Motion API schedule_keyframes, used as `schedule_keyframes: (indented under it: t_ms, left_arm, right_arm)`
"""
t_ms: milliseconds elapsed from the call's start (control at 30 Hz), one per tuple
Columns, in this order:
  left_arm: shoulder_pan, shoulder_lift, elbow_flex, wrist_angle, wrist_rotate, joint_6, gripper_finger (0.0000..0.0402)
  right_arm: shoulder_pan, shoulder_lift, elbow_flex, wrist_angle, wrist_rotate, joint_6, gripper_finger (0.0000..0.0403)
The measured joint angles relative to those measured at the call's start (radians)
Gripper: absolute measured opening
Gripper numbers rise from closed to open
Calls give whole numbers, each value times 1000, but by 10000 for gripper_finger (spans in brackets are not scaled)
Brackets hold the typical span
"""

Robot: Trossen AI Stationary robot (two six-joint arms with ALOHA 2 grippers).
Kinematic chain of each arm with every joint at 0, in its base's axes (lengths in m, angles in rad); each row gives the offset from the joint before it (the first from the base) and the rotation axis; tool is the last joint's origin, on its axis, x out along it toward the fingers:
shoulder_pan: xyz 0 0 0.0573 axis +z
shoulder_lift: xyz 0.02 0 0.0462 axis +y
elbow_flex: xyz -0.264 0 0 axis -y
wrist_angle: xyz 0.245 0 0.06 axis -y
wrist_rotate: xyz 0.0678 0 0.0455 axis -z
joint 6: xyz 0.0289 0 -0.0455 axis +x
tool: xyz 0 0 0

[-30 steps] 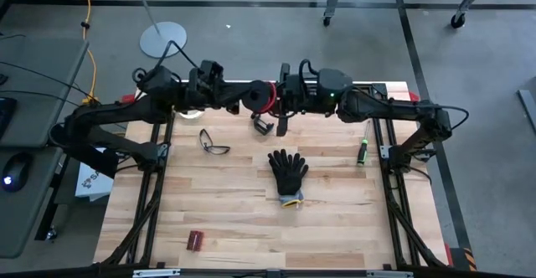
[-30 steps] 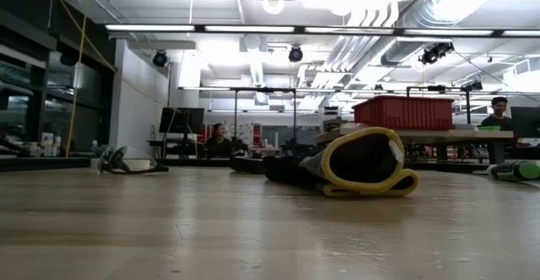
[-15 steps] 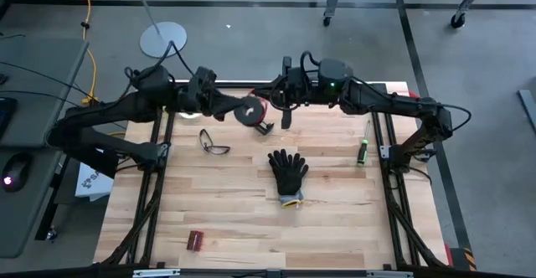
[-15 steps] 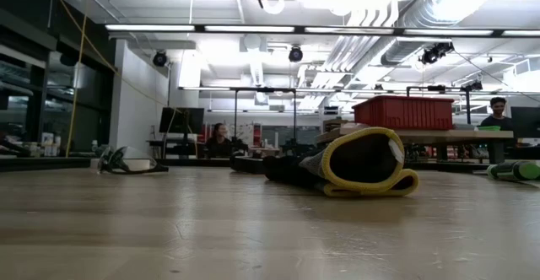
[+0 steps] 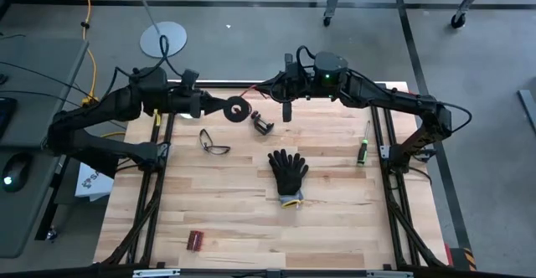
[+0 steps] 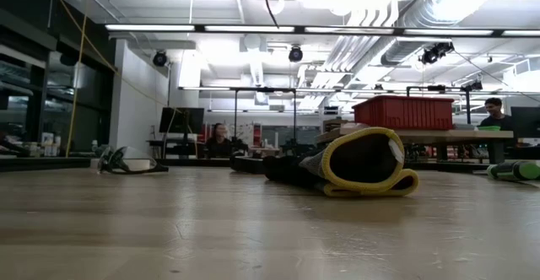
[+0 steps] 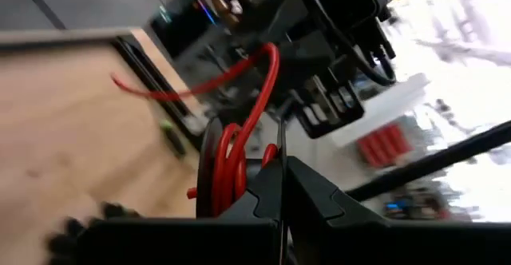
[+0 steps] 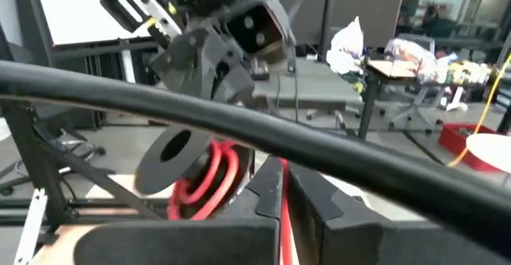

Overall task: Coil cords
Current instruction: Coil the orange wire onto the spool

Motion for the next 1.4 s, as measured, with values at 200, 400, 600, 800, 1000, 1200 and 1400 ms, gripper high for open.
schedule_keyframes:
  t_ms: [200,400,600,800,1000,1200,1400]
  left_arm:
    - [7,-3,0,-15,-18,107,0]
    - [6,15,0,-135,-14,184,0]
    - [6,21,0,-162,-145,337,0]
    - [6,21,0,-167,-190,509,0]
    - [5,34,11,-294,-197,660,0]
    - [-41,122,156,-430,-370,887,0]
    - [-83,239,326,-434,-408,1054,0]
  right_arm:
    - [-21,-31,0,-74,2,2,1]
    - [-45,-66,0,-77,15,8,2]
    - [-54,-81,0,-101,16,12,2]
    - [-53,-90,0,-148,6,11,1]
    - [-38,-89,0,-146,-15,10,0]
    - [-23,-88,0,-153,-8,17,18]
    - [-23,-88,0,-227,33,6,113]
